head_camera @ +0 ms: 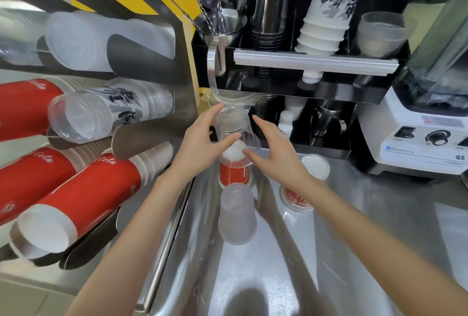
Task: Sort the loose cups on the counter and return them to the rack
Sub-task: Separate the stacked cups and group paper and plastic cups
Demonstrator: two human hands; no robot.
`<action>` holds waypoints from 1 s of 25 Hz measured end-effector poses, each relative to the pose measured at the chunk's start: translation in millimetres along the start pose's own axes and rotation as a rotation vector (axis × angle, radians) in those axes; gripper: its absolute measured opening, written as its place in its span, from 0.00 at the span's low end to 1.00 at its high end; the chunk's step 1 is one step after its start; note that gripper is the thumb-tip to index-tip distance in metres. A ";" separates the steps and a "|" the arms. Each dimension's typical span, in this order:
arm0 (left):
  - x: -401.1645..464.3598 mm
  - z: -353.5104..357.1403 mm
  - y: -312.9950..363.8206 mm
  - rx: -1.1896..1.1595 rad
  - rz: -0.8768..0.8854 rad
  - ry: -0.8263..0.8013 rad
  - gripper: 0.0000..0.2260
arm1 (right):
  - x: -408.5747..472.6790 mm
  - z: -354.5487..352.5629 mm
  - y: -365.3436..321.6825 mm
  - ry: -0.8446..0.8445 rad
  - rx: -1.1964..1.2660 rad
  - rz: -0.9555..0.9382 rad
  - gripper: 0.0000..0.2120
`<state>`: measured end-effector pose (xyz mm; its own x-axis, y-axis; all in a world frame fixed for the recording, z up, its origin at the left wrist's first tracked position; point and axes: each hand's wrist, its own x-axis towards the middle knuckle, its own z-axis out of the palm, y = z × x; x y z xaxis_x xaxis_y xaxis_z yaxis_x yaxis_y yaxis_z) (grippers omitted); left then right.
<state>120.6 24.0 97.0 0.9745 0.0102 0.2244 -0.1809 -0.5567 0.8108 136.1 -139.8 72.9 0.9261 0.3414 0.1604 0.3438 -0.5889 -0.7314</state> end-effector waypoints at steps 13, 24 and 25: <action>-39.0 32.6 49.5 0.025 0.176 -0.118 0.28 | -77.0 -37.9 -1.9 0.192 0.159 0.025 0.28; -84.5 105.9 24.2 0.183 0.205 -0.493 0.28 | -160.7 -21.7 57.3 0.131 0.102 0.332 0.28; -87.0 109.1 21.2 0.188 0.188 -0.513 0.28 | -164.1 -18.2 60.2 0.114 0.106 0.342 0.28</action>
<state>46.4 -79.3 35.6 0.8763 -0.4810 0.0268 -0.3761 -0.6484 0.6619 7.7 -244.6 14.6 0.9981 0.0503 -0.0365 -0.0010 -0.5738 -0.8190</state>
